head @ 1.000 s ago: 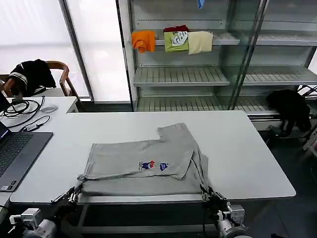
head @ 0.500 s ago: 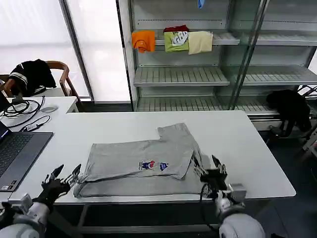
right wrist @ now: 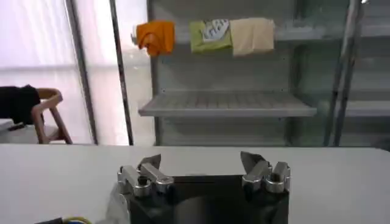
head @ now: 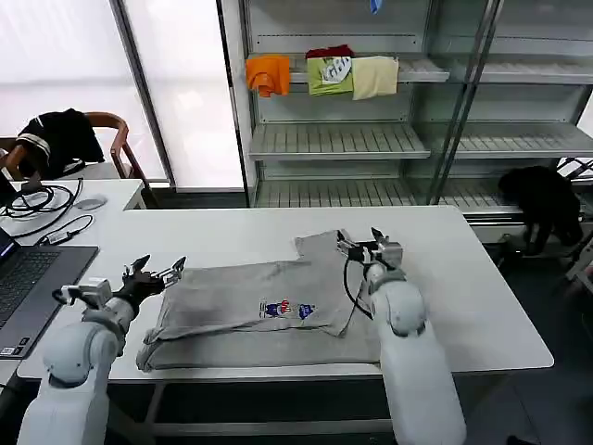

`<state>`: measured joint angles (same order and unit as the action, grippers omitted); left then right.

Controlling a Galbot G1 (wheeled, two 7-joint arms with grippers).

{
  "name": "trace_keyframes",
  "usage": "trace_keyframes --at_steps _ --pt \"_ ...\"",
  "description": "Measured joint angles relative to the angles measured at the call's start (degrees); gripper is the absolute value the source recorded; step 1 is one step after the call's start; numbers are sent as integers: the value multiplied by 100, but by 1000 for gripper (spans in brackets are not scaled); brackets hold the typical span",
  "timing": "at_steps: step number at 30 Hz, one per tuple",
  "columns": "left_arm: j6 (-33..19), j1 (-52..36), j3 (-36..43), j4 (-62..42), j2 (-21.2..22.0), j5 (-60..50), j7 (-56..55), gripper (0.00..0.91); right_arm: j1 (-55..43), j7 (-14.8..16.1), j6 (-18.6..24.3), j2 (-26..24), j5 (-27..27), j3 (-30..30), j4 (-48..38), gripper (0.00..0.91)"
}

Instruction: Fold and organize the clothes.

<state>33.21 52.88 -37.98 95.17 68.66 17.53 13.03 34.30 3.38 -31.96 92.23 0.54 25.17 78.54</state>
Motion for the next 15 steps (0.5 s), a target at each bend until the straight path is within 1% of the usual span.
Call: trace_keyframes --at_steps 6,15 --pt "0 -366 164 -630 25 -280 158 907 -438 146 7 -4 -86 30 -733 907" --pt "-1 -566 268 -1036 12 -483 332 907 -777 216 -50 -4 -176 50 -1345 907"
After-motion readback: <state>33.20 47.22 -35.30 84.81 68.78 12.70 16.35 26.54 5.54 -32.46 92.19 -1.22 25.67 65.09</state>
